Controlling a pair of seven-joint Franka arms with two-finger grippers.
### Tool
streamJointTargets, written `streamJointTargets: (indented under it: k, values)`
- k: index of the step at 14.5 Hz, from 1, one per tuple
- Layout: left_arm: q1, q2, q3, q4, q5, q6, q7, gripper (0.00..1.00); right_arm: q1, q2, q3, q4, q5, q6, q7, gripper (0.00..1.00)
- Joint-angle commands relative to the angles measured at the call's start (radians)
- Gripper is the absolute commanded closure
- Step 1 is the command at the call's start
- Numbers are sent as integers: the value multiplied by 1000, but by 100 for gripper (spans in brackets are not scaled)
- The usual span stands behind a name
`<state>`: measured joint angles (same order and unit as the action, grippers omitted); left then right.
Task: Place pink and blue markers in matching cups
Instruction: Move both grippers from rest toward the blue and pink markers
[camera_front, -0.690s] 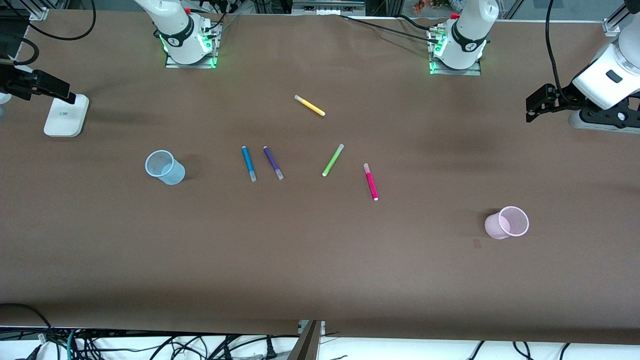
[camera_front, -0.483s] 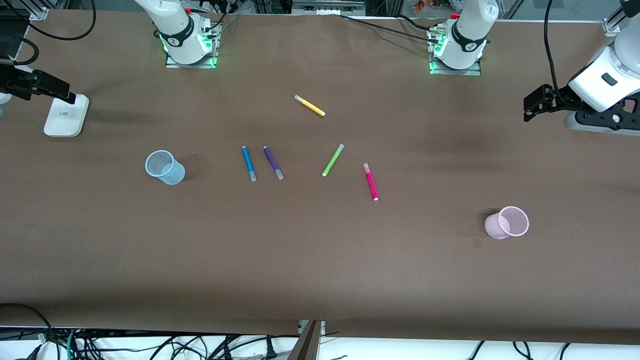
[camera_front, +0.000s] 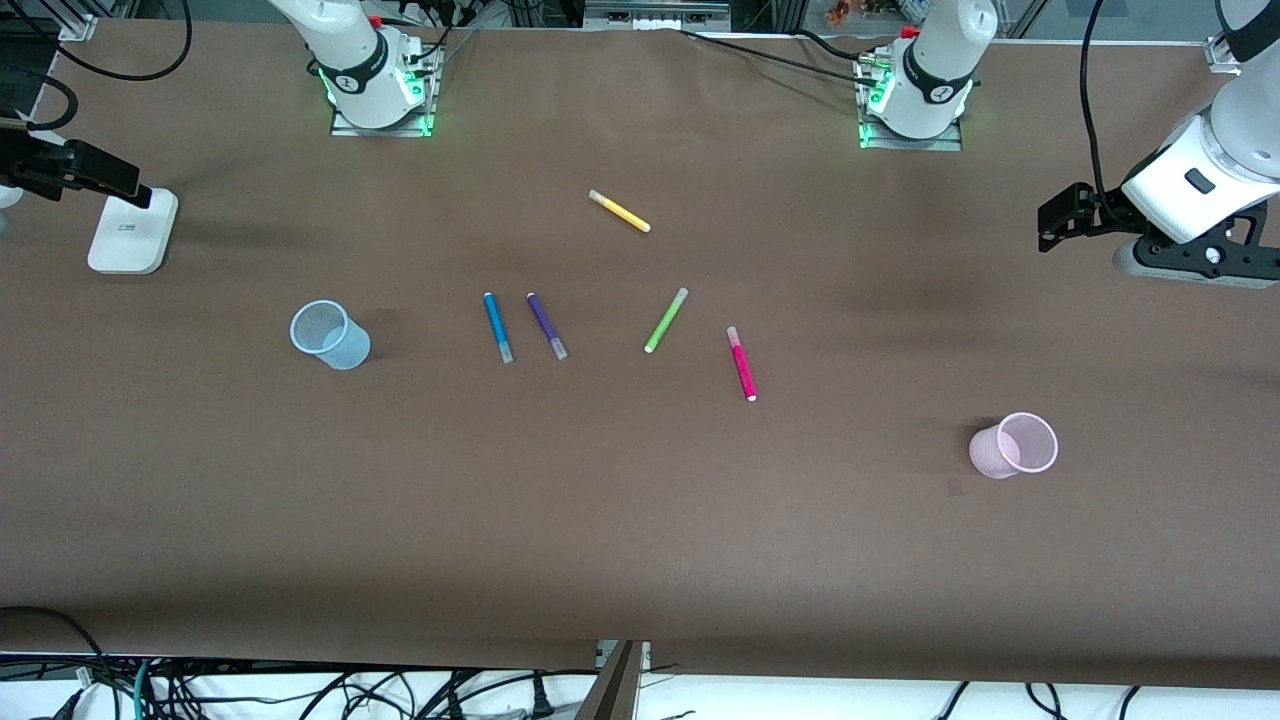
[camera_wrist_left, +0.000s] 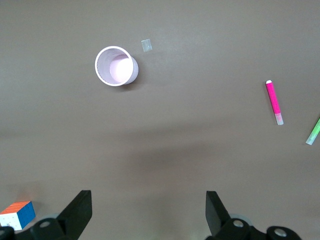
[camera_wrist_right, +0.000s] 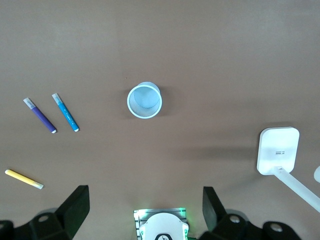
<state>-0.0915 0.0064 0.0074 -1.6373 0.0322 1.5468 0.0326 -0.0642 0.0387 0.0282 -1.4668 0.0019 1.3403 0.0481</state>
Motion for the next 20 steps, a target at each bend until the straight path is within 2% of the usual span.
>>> streamJointTargets:
  k: [1, 4, 6, 9, 13, 16, 20]
  values:
    - [-4, 27, -20, 25, -3, -27, 24, 0, -5, 21, 9, 23, 21, -3, 15, 0]
    - [-2, 53, -64, 24, 0, -39, 9, 0, 32, 33, 16, 22, 21, 58, 15, 0]
    - [-4, 64, -86, 22, -2, -42, 1, 0, 72, 82, 16, 19, 21, 80, 19, 0]
    - [-4, 134, -187, 22, -3, -24, -175, 0, 147, 157, 16, 19, 23, 115, 19, 0]
    - [-4, 277, -293, 24, -2, 139, -400, 0, 219, 268, 16, 19, 23, 132, 18, 0]
    - [-13, 366, -340, 17, 0, 232, -450, 0, 239, 358, 18, 19, 23, 178, 15, 0]
    - [-111, 476, -336, 5, 17, 363, -609, 0, 337, 435, 16, -18, 24, 311, 33, 0]
